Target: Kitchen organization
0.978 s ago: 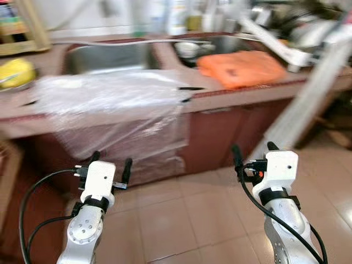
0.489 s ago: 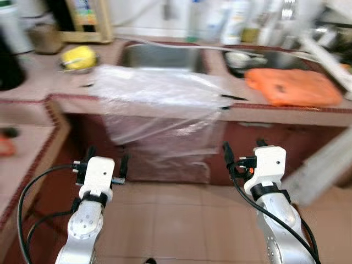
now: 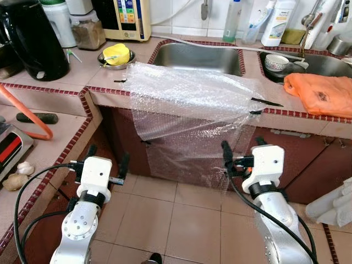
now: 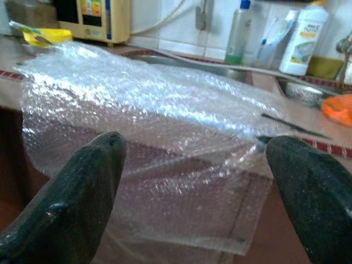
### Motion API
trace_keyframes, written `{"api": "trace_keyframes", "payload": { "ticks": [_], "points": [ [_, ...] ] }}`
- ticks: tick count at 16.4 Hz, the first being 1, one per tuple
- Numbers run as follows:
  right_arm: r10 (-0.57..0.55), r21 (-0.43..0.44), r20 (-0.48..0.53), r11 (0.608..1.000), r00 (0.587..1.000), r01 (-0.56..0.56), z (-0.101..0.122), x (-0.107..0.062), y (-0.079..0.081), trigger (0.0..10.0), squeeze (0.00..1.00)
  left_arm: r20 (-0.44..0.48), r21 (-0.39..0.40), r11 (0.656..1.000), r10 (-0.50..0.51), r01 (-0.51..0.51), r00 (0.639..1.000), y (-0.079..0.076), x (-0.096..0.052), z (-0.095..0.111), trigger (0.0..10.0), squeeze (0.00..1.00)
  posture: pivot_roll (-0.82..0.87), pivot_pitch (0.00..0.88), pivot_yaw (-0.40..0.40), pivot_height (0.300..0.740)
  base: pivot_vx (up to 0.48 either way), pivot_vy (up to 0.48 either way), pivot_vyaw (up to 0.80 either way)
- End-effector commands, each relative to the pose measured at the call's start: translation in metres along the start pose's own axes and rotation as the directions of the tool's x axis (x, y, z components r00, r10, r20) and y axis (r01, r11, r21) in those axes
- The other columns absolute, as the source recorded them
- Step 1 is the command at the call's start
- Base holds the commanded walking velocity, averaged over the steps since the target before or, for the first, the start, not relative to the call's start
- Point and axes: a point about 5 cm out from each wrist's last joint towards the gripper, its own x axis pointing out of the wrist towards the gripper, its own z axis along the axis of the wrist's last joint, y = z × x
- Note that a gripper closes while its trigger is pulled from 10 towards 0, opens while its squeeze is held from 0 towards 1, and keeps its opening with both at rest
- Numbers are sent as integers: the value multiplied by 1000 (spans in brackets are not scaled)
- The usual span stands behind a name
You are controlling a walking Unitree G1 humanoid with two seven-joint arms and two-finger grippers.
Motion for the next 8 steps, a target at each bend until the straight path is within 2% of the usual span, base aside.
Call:
{"api": "trace_keyframes", "payload": {
  "ticks": [1, 4, 5, 6, 8],
  "points": [
    [0, -6, 28, 1000, 1000, 1, 6, 0, -2, 10000, 0, 40, -15, 1000, -4, 4, 999, -1, 5, 10, 10000, 0, 98, 67, -30, 740, 0, 0, 0],
    [8, -40, 70, 999, 998, -5, 14, 5, -4, 10000, 0, 82, -54, 998, -6, 11, 997, -5, 15, 20, 10000, 0, 96, 59, -42, 740, 0, 0, 0],
    [11, -46, 83, 999, 997, -7, 18, 7, -4, 10000, 0, 93, -64, 998, -2, 8, 996, -5, 17, 22, 10000, 0, 99, 56, -46, 740, 0, 0, 444],
    [23, -56, 94, 998, 995, -18, 21, 9, -3, 10000, 0, 108, -92, 996, 8, 2, 994, -5, 20, 25, 10000, 0, 100, 52, -57, 740, 0, 0, 419],
    [27, -57, 92, 998, 995, -22, 20, 9, -4, 10000, 0, 111, -146, 989, 5, 11, 994, -7, 20, 27, 10000, 0, 99, 55, -62, 740, 0, 0, 0]
  ]
}}
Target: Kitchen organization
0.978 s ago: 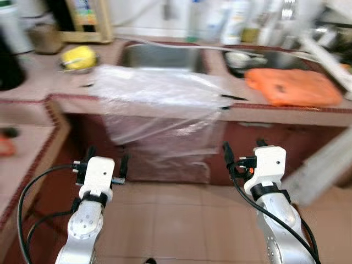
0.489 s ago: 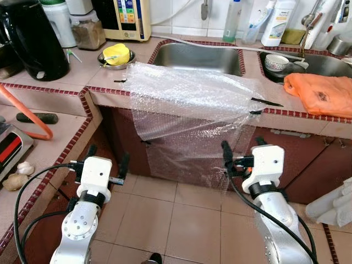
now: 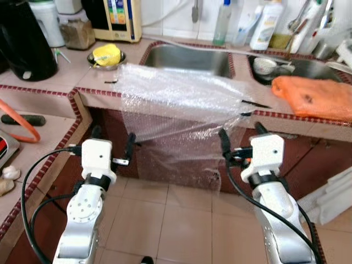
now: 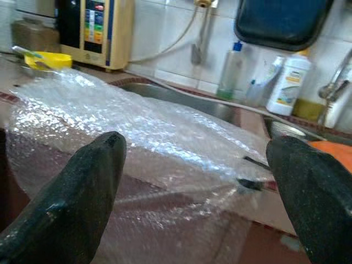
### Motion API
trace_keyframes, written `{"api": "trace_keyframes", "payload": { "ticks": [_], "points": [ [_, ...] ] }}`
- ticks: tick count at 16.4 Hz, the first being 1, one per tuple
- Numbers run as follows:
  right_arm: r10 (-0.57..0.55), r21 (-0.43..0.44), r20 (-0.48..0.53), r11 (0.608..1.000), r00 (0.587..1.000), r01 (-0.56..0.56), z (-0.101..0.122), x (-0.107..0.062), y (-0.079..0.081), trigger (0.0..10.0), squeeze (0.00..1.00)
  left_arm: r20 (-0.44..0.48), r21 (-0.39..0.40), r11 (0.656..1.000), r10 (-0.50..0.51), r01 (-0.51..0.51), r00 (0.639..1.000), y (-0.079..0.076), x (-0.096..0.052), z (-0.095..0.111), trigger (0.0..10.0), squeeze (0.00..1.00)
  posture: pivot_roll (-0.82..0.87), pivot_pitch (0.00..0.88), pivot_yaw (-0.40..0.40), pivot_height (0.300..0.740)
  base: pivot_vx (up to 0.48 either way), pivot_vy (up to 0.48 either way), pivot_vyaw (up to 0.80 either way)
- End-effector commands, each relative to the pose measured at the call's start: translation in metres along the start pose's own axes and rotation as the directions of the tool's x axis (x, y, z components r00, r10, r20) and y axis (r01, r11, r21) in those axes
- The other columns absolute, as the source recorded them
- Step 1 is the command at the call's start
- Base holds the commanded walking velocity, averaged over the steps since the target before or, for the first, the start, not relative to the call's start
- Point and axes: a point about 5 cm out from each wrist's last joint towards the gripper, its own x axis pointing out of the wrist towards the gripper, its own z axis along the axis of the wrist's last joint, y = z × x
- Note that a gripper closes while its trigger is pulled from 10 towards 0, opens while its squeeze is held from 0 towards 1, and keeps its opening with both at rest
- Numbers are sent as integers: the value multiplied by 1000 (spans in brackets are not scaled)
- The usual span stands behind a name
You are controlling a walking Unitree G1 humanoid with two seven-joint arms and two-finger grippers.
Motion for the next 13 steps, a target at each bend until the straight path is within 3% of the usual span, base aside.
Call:
{"api": "trace_keyframes", "payload": {
  "ticks": [1, 3, 5, 8, 11, 13],
  "points": [
    [-11, -8, 7, 1000, 1000, 11, 2, -3, -5, 10000, 0, -17, -50, 998, -25, 24, 1000, -5, -3, -1, 10000, 0, 100, 56, -62, 740, 0, 0, 0],
    [-27, -13, -12, 1000, 1000, 26, -2, -8, -10, 10000, 0, -50, -68, 997, -49, 46, 998, -6, -16, -8, 10000, 0, 97, 67, -62, 740, 0, 0, 0],
    [-35, -22, -28, 999, 999, 34, -5, -14, -13, 10000, 0, -82, -69, 997, -37, 31, 996, 1, -24, -14, 10000, 0, 97, 71, -62, 740, 0, 0, 0],
    [-54, -42, -51, 998, 997, 52, -9, -25, -23, 10000, 0, -158, -34, 999, -33, 27, 987, 12, -48, -30, 10000, 0, 97, 74, -59, 740, 0, 0, 0],
    [-74, -57, -58, 996, 996, 71, -9, -30, -31, 10000, 0, -188, -36, 999, -39, 33, 981, 12, -53, -38, 10000, 0, 95, 80, -58, 740, 0, 0, 0],
    [-86, -57, -58, 995, 995, 83, -9, -29, -33, 10000, 0, -179, -26, 998, -56, 52, 982, 9, -48, -35, 10000, 0, 92, 77, -54, 740, 0, 0, 0]
  ]
}}
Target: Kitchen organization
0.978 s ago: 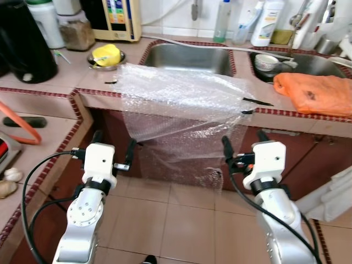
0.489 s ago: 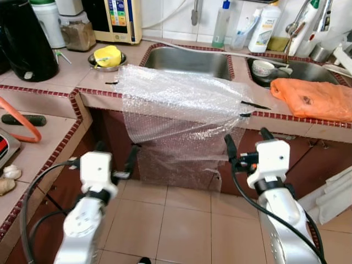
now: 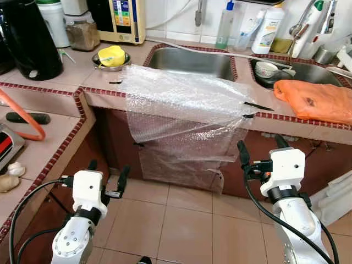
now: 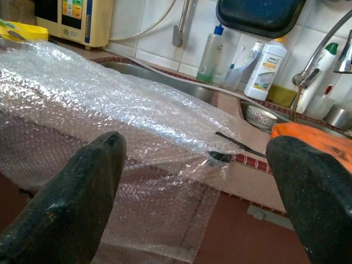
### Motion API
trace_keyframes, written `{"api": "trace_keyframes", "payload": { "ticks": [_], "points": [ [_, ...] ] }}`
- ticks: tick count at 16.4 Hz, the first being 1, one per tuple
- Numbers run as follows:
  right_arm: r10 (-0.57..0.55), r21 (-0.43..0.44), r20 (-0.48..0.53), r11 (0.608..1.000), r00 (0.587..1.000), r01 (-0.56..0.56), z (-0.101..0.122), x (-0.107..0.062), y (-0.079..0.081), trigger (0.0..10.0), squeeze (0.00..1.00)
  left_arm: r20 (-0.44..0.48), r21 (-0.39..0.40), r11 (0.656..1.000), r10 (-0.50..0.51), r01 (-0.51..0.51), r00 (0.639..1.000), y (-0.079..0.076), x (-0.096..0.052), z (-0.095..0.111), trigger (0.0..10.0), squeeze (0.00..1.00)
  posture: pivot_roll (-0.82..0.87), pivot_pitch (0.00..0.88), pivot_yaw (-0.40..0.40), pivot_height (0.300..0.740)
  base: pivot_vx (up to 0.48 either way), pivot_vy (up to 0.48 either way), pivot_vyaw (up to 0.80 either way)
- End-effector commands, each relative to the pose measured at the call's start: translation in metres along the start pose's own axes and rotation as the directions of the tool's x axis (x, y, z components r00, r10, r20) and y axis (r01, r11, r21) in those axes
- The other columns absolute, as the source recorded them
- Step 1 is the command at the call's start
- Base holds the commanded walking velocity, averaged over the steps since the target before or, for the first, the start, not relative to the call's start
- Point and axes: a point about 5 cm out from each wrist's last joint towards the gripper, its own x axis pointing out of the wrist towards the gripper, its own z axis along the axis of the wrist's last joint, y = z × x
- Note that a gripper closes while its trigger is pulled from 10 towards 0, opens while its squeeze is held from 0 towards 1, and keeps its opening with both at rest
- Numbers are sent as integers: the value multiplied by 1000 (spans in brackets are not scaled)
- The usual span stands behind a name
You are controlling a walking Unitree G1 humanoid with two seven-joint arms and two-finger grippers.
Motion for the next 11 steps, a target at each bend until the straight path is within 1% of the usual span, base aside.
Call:
{"api": "trace_keyframes", "payload": {
  "ticks": [1, 3, 4, 6, 8, 9, 11],
  "points": [
    [-18, -5, 5, 1000, 1000, 18, 2, -1, -6, 10000, 0, 13, 6, 1000, -17, 17, 1000, -2, 5, 4, 10000, 0, 92, 77, -54, 740, 0, 0, 0],
    [-22, 10, 11, 1000, 1000, 22, 4, 1, -1, 10000, 0, 38, -6, 1000, -29, 30, 999, -4, 13, 12, 10000, 0, 88, 79, -45, 740, 0, 0, 0],
    [-20, 16, 17, 1000, 1000, 20, 6, 0, 3, 10000, 0, 67, -10, 999, -33, 34, 997, -5, 15, 21, 10000, 0, 84, 83, -36, 740, 0, 0, 0],
    [-10, 28, 20, 1000, 1000, 9, 8, -2, 9, 10000, 0, 109, 15, 1000, -18, 16, 994, -4, 16, 32, 10000, 0, 87, 96, -24, 740, 0, 0, 0],
    [9, 30, 32, 1000, 999, -10, 10, -2, 14, 10000, 0, 105, 22, 1000, -1, -1, 994, 0, 15, 32, 10000, 0, 88, 96, -21, 740, 0, 0, 0],
    [27, 21, 54, 999, 998, -28, 15, -1, 17, 10000, 0, 114, 26, 1000, 8, -11, 993, 2, 15, 35, 10000, 0, 92, 94, -22, 740, 0, 0, 0],
    [35, 11, 63, 999, 997, -35, 18, 1, 18, 10000, 0, 124, 23, 1000, 10, -13, 992, 1, 17, 40, 10000, 0, 96, 90, -27, 740, 0, 0, 0]
  ]
}}
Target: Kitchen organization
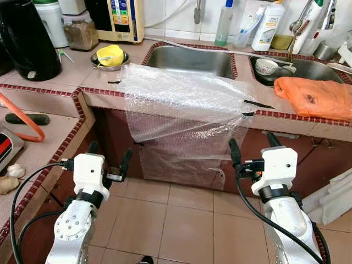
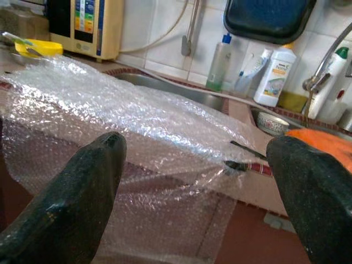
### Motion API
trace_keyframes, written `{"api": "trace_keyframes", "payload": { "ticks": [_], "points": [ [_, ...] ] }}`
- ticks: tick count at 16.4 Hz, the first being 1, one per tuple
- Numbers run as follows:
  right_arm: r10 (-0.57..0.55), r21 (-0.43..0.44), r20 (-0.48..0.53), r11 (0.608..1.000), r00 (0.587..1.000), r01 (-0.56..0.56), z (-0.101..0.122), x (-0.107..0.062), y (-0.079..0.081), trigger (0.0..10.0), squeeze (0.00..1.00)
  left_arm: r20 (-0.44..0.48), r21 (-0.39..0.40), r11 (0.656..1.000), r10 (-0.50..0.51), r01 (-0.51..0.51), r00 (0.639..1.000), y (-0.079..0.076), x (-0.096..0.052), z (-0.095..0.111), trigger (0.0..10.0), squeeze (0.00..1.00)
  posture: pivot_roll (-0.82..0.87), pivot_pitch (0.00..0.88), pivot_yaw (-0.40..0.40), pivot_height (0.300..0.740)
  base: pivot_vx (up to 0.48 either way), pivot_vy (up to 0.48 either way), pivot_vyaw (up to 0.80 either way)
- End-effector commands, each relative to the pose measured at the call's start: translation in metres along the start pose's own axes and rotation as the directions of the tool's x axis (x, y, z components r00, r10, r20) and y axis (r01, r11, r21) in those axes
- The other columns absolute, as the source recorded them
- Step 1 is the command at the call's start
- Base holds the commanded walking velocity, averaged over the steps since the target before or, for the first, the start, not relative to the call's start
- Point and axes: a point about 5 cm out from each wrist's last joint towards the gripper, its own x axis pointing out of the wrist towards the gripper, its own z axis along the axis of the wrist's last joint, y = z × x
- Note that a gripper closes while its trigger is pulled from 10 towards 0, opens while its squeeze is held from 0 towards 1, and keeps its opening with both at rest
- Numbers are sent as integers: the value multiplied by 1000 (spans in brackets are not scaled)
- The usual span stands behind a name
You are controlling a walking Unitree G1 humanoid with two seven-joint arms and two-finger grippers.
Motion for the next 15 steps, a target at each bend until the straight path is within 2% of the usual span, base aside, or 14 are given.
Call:
{"api": "trace_keyframes", "payload": {
  "ticks": [1, 4, 8, 15],
  "points": [
    [7, -14, 22, 1000, 1000, -6, 6, 2, -1, 10000, 0, 32, 8, 1000, 3, -3, 999, 1, 3, 10, 10000, 0, 98, 89, -28, 740, 0, 0, 0],
    [11, -20, 24, 1000, 1000, -10, 6, 4, -2, 10000, 0, 38, 5, 1000, 12, -12, 999, 1, 4, 11, 10000, 0, 105, 86, -30, 740, 85, 0, 0],
    [23, -24, 31, 999, 999, -23, 6, 7, 1, 10000, 0, 47, 2, 1000, 8, -8, 999, 0, 11, 12, 10000, 0, 111, 80, -31, 740, 282, 0, 0],
    [19, -33, 32, 999, 999, -18, 5, 7, 1, 10000, 0, 41, 2, 1000, -15, 15, 999, -5, 12, 11, 10000, 0, 102, 81, -20, 740, 318, 0, 0]
  ]
}}
